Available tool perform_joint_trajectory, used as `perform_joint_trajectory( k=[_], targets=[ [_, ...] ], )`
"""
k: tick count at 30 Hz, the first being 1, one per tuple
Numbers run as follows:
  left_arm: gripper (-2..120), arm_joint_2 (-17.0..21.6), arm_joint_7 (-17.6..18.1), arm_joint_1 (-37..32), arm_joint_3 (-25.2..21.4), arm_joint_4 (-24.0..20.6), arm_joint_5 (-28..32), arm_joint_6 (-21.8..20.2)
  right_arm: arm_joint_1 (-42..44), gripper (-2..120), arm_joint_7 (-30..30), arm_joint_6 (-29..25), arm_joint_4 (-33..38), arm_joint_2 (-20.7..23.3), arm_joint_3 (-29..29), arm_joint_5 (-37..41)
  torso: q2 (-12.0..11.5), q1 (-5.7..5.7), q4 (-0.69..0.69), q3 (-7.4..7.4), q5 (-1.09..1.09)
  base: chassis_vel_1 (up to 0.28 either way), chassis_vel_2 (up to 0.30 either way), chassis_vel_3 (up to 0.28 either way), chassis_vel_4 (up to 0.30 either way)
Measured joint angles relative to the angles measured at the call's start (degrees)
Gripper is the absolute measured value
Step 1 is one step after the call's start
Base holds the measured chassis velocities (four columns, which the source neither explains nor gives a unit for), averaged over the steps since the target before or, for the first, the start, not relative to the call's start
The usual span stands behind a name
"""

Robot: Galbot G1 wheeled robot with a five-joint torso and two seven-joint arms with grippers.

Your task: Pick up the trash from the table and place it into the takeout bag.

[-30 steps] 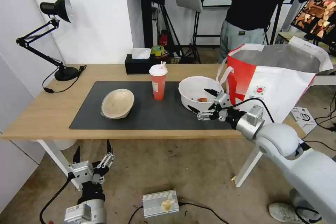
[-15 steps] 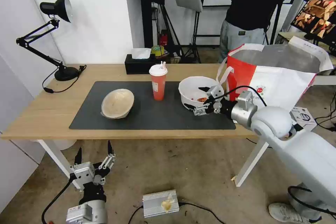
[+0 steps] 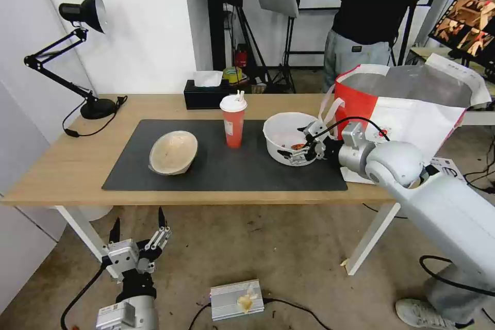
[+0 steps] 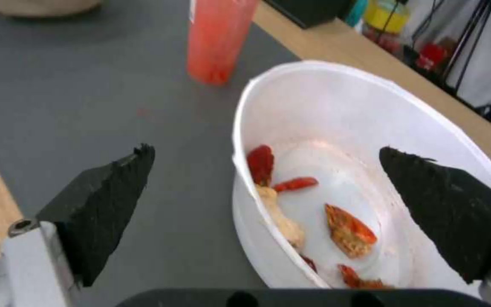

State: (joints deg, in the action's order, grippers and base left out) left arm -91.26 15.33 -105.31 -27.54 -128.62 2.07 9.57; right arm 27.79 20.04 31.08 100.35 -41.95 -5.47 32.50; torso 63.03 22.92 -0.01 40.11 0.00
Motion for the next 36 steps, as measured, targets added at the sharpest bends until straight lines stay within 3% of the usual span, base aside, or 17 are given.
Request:
perform_joint_trajectory(
  k=[36],
  targets=[
    [100,-0.1,0.3,0.7,-0.5,1.2,0.6,-0.1,-11.0,100,6.1,2.1,-12.0,-4.2,-9.6,-3.7,0.0,0.0,0.01,0.0,0.0,0.0,0.0,0.0,0.0]
  ],
)
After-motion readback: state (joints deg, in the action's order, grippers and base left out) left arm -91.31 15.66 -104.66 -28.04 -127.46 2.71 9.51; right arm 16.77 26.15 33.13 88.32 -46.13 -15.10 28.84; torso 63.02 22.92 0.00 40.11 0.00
